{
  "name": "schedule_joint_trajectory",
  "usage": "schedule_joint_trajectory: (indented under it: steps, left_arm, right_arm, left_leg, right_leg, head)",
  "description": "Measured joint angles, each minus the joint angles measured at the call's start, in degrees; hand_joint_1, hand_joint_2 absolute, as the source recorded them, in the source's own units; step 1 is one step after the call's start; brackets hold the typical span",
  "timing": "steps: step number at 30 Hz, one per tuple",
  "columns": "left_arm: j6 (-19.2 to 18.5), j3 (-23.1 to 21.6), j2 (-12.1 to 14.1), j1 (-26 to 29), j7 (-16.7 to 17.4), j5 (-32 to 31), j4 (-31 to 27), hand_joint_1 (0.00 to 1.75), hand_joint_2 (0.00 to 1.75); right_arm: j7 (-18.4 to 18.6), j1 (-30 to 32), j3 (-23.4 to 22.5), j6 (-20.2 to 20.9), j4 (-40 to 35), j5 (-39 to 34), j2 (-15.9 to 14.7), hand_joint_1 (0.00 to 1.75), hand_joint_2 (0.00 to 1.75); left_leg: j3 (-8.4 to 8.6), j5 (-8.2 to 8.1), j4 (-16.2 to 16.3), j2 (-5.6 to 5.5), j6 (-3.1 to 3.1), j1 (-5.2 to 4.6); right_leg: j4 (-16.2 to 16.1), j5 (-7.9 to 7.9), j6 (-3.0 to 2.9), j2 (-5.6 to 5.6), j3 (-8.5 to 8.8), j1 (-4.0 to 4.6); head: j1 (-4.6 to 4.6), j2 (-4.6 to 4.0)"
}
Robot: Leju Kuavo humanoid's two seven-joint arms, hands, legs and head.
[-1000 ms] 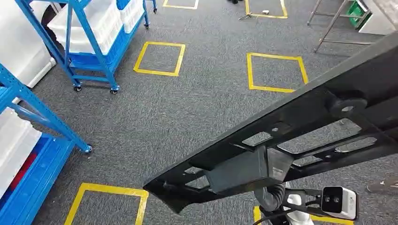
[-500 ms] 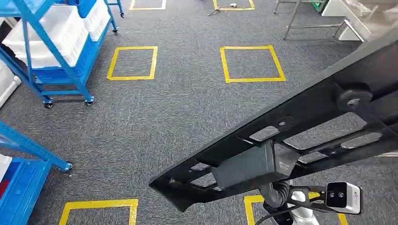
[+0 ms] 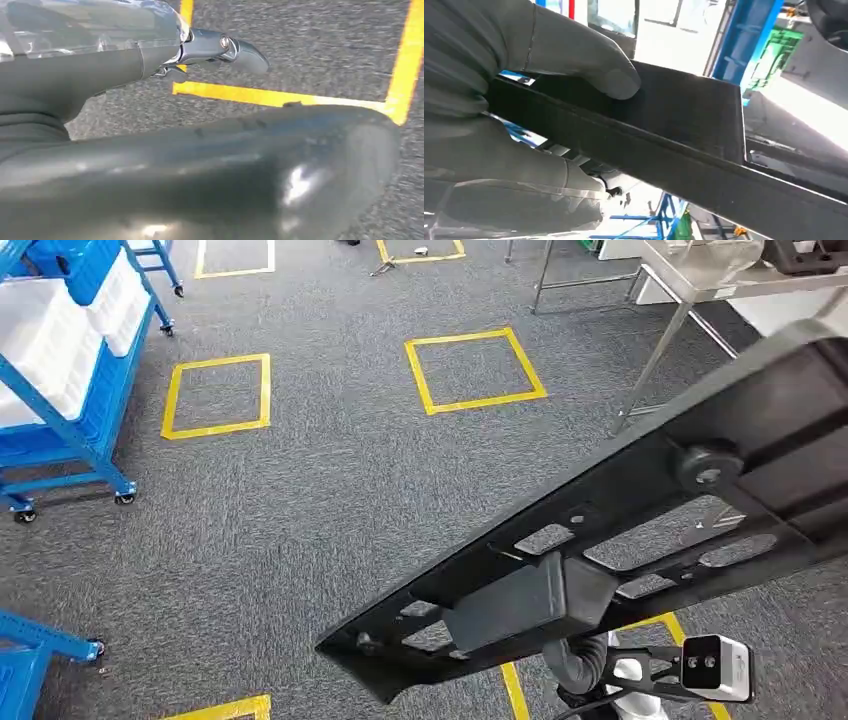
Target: Take the parts from the cabinet and place them on the table.
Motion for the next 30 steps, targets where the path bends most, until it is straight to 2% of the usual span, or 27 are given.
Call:
schedule_joint_trajectory:
  steps: [1,2,3,4,5,6,7,8,9,10,11,14,15,16,17,18,19,20,21,22,23,24,25,26,29,30]
  left_arm:
    - [0.07,0.00,0.22,0.01,-0.11,-0.04,0.00,0.00,0.00]
    - [0.13,0.00,0.39,0.16,-0.07,-0.17,0.00,0.00,0.00]
    - [0.28,0.00,0.76,0.40,0.11,-0.35,0.00,0.00,0.00]
    - [0.44,0.00,1.07,0.53,0.39,-0.54,0.00,0.00,0.00]
    - [0.48,0.00,1.44,0.52,0.61,-0.61,0.00,0.00,0.00]
    - [0.48,0.00,1.71,0.43,0.85,-0.81,0.00,0.00,0.00]
    - [0.41,0.00,1.97,0.30,1.09,-1.09,-0.02,0.00,0.00]
    - [0.31,-0.02,2.16,0.20,1.25,-1.36,-0.02,0.00,0.00]
    - [0.20,-0.11,2.36,0.12,1.42,-1.77,-0.02,0.00,0.00]
    - [0.06,-0.22,2.54,0.12,1.51,-1.90,-0.04,0.00,0.00]
    - [-0.11,-0.39,2.62,0.13,1.51,-2.36,-0.04,0.00,0.00]
    - [-0.22,-1.16,2.75,-0.05,1.27,-3.02,-0.04,0.00,0.00]
    - [-0.28,-1.49,2.75,-0.15,1.09,-3.41,-0.04,0.00,0.00]
    - [-0.33,-1.64,2.78,-0.23,0.96,-3.73,-0.04,0.00,0.00]
    - [-0.37,-1.88,2.78,-0.12,0.90,-4.11,-0.04,0.00,0.00]
    - [-0.37,-2.06,2.80,0.12,0.85,-4.24,-0.04,0.00,0.00]
    - [-0.37,-2.29,2.80,0.25,0.85,-4.30,-0.04,0.00,0.00]
    - [-0.35,-2.58,2.80,0.48,0.96,-4.33,-0.04,0.00,0.00]
    - [-0.37,-2.75,2.78,0.56,1.13,-4.37,-0.04,0.00,0.00]
    - [-0.37,-2.80,2.71,0.55,1.25,-4.41,-0.04,0.00,0.00]
    - [-0.37,-2.84,2.73,0.52,1.29,-4.52,-0.04,0.00,0.00]
    - [-0.35,-2.84,2.75,0.51,1.33,-4.61,-0.04,0.00,0.00]
    - [-0.35,-2.84,2.78,0.54,1.36,-4.66,-0.04,0.00,0.00]
    - [-0.37,-2.86,2.78,0.54,1.40,-4.68,-0.04,0.00,0.00]
    - [-0.31,-2.91,2.80,0.39,1.49,-4.70,-0.04,0.00,0.00]
    - [-0.31,-2.95,2.73,0.27,1.49,-4.70,-0.04,0.00,0.00]
  right_arm:
    - [-0.04,-0.05,0.00,-0.17,0.04,0.28,0.30,1.71,1.75]
    - [-0.04,-0.09,0.00,-0.26,0.17,0.52,0.52,1.71,1.75]
    - [-0.07,-0.02,0.00,-0.68,0.33,0.63,0.91,1.71,1.75]
    - [-0.09,0.02,0.00,-0.81,0.52,0.68,1.22,1.71,1.75]
    - [-0.07,0.01,0.00,-0.92,0.63,0.68,1.44,1.71,1.75]
    - [-0.09,0.01,0.00,-1.27,0.74,0.68,1.68,1.71,1.75]
    - [-0.07,-0.03,0.00,-1.73,0.74,0.70,1.92,1.71,1.75]
    - [-0.02,-0.06,0.00,-2.25,0.65,0.83,2.25,1.71,1.75]
    - [0.04,-0.02,0.00,-2.84,0.35,1.27,2.69,1.71,1.75]
    - [0.07,-0.10,0.00,-3.10,0.00,1.53,3.04,1.71,1.75]
    - [0.11,0.05,0.00,-3.54,-0.54,2.10,3.52,1.71,1.75]
    - [0.17,1.30,-0.11,-4.09,-2.25,3.15,3.89,1.71,1.75]
    - [0.18,1.75,-0.15,-4.22,-2.93,3.50,4.11,1.71,1.75]
    - [0.16,2.14,-0.26,-4.22,-3.54,3.67,4.39,1.71,1.75]
    - [0.15,2.28,-0.28,-4.22,-3.89,3.76,4.70,1.71,1.75]
    - [0.15,2.68,-0.33,-4.20,-4.13,4.31,4.90,1.71,1.75]
    - [0.15,3.25,-0.33,-4.17,-4.35,4.69,5.09,1.71,1.75]
    - [0.13,4.02,-0.33,-4.13,-4.53,5.16,5.20,1.71,1.75]
    - [0.13,4.51,-0.33,-4.15,-4.63,5.61,5.27,1.71,1.75]
    - [0.13,4.87,-0.33,-4.22,-4.83,5.81,5.35,1.71,1.75]
    - [0.13,5.16,-0.33,-4.35,-5.14,5.96,5.61,1.71,1.75]
    - [0.13,5.37,-0.33,-4.48,-5.44,6.14,5.77,1.71,1.75]
    - [0.13,5.54,-0.33,-4.66,-5.75,6.29,5.97,1.71,1.75]
    - [0.13,5.54,-0.33,-4.83,-5.88,6.36,6.03,1.71,1.75]
    - [0.13,6.31,-0.33,-4.85,-6.49,6.51,6.19,1.71,1.75]
    - [0.13,6.38,-0.33,-4.85,-6.73,6.53,6.16,1.71,1.75]
  left_leg:
    - [0.18,0.08,-0.24,0.43,0.15,-0.13]
    - [0.18,0.01,-0.28,1.21,0.56,-0.29]
    - [0.18,-0.02,-0.28,1.96,0.58,-0.41]
    - [0.15,-0.12,-0.26,2.90,0.61,-0.47]
    - [0.11,-0.18,-0.23,3.58,0.59,-0.49]
    - [0.17,-0.25,-0.23,4.30,0.50,-0.49]
    - [0.27,-0.35,-0.23,4.91,0.36,-0.48]
    - [0.46,-0.48,-0.22,5.53,0.17,-0.48]
    - [0.73,-0.66,-0.21,6.01,-0.11,-0.49]
    - [0.92,-0.89,-0.15,6.48,-0.46,-0.78]
    - [1.00,-1.16,0.01,6.89,-0.93,-1.00]
    - [1.66,-1.37,-0.36,8.54,-1.93,-0.80]
    - [1.59,-1.84,-0.20,8.41,-2.28,-0.52]
    - [1.28,-3.02,1.34,5.79,-2.42,-0.34]
    - [-0.26,-5.19,4.82,4.22,-2.37,-0.30]
    - [-2.54,-7.55,9.64,3.25,-2.42,-0.22]
    - [-4.60,-9.18,13.74,2.74,-2.49,-0.27]
    - [-6.88,-10.12,17.91,2.36,-2.51,-0.27]
    - [-7.37,-9.18,18.15,2.33,-2.40,-0.27]
    - [-6.52,-7.08,15.68,2.30,-2.28,-0.26]
    - [-4.53,-4.12,10.87,2.05,-2.13,-0.25]
    - [-2.17,-1.33,5.58,1.07,-1.97,-0.20]
    - [-0.61,-0.24,1.48,-1.96,-1.77,-0.06]
    - [-0.24,-0.71,0.26,-3.39,-1.77,0.06]
    - [-0.10,-0.52,0.60,-1.66,-1.00,-0.57]
    - [0.07,-0.06,-0.24,-0.80,-0.35,0.04]
  right_leg:
    - [1.89,-1.46,0.27,-3.04,-0.94,0.28]
    - [5.60,-3.65,0.56,-4.46,-2.81,0.15]
    - [10.21,-5.79,0.81,-5.11,-5.09,-0.05]
    - [14.35,-7.28,1.01,-5.38,-7.26,-0.26]
    - [16.25,-7.54,1.11,-5.49,-8.27,-0.42]
    - [15.69,-6.54,1.20,-5.69,-7.96,-0.55]
    - [12.82,-4.67,1.23,-5.99,-6.39,-0.65]
    - [7.83,-2.31,1.18,-6.57,-3.58,-0.71]
    - [2.49,-0.40,0.99,-8.10,-0.47,-0.69]
    - [-0.56,-0.92,0.66,-10.70,0.95,-0.22]
    - [-0.63,-0.54,-0.01,-9.64,0.93,0.10]
    - [-0.75,-0.61,-0.93,-7.83,0.75,0.57]
    - [-1.36,-0.23,-1.51,-7.18,1.25,-0.06]
    - [-1.58,-0.17,-1.75,-6.69,1.43,0.00]
    - [-1.57,-0.14,-2.19,-6.24,1.42,0.05]
    - [-1.57,-0.15,-2.39,-5.53,1.45,0.14]
    - [-1.52,-0.18,-2.44,-4.88,1.43,0.22]
    - [-1.46,-0.20,-2.48,-3.93,1.46,0.37]
    - [-1.44,-0.21,-2.48,-3.15,1.55,0.43]
    - [-1.41,-0.23,-2.46,-2.35,1.68,0.45]
    - [-1.33,-0.29,-2.38,-1.52,1.87,0.45]
    - [-1.23,-0.42,-2.19,-0.79,2.05,0.40]
    - [-1.08,-0.56,-1.96,-0.18,1.95,0.22]
    - [-0.54,-0.68,-1.61,0.45,1.56,0.58]
    - [-1.19,-0.12,-0.39,2.34,1.09,-0.14]
    - [-0.92,-0.25,-0.01,2.31,1.04,0.14]
  head:
    - [0.02,0.00]
    - [0.00,0.00]
    - [0.00,0.00]
    - [0.00,0.00]
    - [0.00,0.00]
    - [0.00,0.00]
    - [0.00,0.00]
    - [0.00,0.00]
    - [0.00,0.00]
    - [0.00,0.00]
    - [-0.02,0.00]
    - [-0.02,0.00]
    - [-0.02,0.00]
    - [0.00,0.00]
    - [-0.02,0.00]
    - [0.00,0.00]
    - [0.00,0.00]
    - [0.00,0.00]
    - [-0.02,0.00]
    - [0.00,0.00]
    - [0.00,0.00]
    - [0.00,0.00]
    - [0.00,0.00]
    - [0.00,0.00]
    - [0.00,0.00]
    - [0.00,0.00]
